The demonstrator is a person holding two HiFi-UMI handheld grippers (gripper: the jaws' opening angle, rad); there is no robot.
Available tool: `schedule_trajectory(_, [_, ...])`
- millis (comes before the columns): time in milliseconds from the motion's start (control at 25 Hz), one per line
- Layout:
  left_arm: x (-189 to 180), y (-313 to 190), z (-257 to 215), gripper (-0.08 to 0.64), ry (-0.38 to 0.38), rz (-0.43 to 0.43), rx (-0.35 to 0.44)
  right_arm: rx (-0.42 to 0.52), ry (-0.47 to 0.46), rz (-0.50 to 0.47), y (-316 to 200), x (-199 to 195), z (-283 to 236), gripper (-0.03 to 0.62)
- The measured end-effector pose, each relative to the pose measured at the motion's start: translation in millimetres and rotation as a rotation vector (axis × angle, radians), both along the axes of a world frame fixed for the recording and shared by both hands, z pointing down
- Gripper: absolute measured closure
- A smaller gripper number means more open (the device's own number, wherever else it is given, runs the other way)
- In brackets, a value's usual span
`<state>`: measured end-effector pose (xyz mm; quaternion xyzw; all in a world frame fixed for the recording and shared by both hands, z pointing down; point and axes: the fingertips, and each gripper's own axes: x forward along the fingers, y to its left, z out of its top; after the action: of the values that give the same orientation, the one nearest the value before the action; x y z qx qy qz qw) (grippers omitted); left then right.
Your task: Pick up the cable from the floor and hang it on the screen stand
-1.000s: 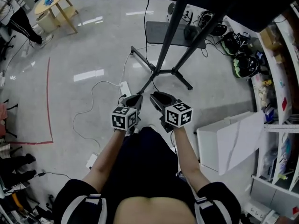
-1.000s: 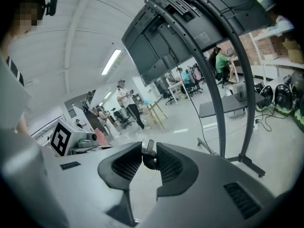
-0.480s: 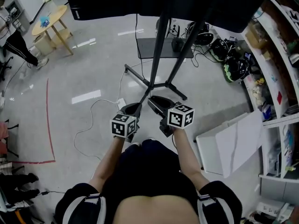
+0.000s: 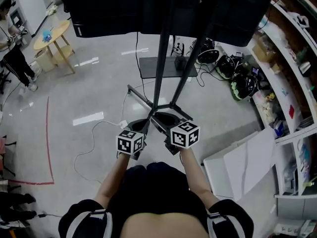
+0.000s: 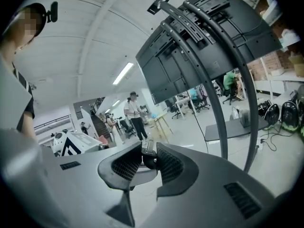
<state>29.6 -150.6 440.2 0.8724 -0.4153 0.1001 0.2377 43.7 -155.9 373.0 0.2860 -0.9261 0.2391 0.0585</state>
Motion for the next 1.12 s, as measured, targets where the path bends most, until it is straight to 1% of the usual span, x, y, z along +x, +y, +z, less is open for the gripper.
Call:
schedule_trajectory(120, [13,-2,-1,0.552,-0.016,0.026,0.013,0.013,-0.025,-0.006,-4,8,-5,0.483])
schedule_trajectory(280, [30,-3,-4,0.552,-0.001,0.056,0.007,0.023,-0.041,-0.011,-13,22,-10,0.483])
schedule_trajectory(400, [38,-7,-10,0.552,0.034,0.047,0.0,0.04,-0.047,-0.024,-18,30,-17,0.483])
schedule_trajectory(480, [41,-11,-15,0.552,0.037,0.042,0.004,0.063,-0.046,-0.032,-20,33,-21,0.483])
schedule_trajectory(560, [42,-11,-16,0.552,0.016,0.042,0.007,0.071,-0.046,-0.032,-21,35,-21,0.483])
schedule_trajectory(640, [42,-11,-13,0.552,-0.015,0.036,0.002,0.053,-0.046,-0.029,-23,37,-17,0.483])
schedule_trajectory(720, [40,-12,-9,0.552,-0.022,0.022,-0.014,0.042,-0.046,-0.032,-25,39,-15,0.483])
schedule_trajectory(880, [43,-15,-6,0.552,0.013,0.007,-0.054,0.045,-0.056,-0.03,-34,44,-17,0.483])
schedule_trajectory(1000, [45,-19,-5,0.552,0.017,0.009,-0.066,0.058,-0.054,-0.017,-43,48,-16,0.483])
schedule_trajectory(1120, [47,-30,-6,0.552,0.029,0.015,-0.076,0.047,-0.06,-0.004,-56,52,-16,0.483])
